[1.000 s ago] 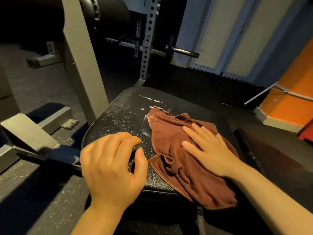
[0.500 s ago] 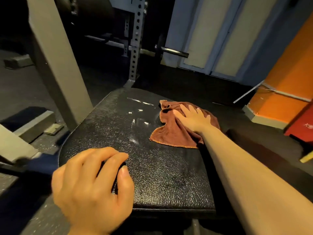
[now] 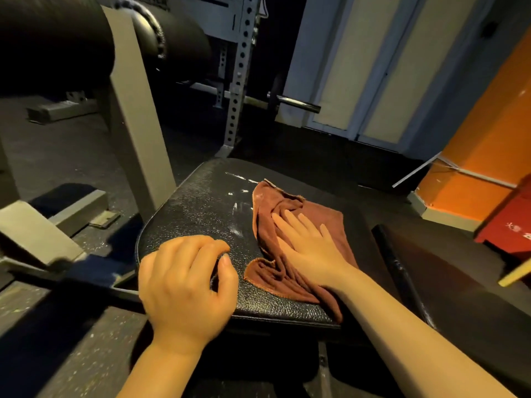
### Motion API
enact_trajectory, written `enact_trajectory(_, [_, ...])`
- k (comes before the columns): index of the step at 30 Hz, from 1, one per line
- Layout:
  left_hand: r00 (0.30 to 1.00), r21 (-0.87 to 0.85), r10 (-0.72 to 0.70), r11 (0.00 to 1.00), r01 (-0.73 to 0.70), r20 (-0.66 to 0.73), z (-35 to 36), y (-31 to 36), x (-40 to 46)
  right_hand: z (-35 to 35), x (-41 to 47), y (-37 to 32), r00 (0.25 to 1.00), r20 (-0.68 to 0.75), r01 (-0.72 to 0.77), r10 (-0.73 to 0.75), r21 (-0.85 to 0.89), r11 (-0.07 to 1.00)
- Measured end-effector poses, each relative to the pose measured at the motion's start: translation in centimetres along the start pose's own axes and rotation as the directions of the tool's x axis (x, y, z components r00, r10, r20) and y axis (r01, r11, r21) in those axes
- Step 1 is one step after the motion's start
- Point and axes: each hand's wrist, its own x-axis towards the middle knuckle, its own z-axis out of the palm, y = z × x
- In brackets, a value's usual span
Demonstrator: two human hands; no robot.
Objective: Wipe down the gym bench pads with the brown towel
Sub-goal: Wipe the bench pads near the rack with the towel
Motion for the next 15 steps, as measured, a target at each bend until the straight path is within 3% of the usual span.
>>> enact_trajectory(6, [1.000,-0.008,0.022,1.000,-0.022,-0.008,-0.2,0.3,0.2,-0.2,-3.3,-0.3,1.000,-0.028,0.011,-0.011,0.015,1.000])
enact_trajectory(15, [0.998,0.014,0.059,0.998,-0.059,0.006,0.0,0.1,-0.4,-1.3,5.0,4.7,0.988,-0.054,-0.141,0.143,0.035,0.989])
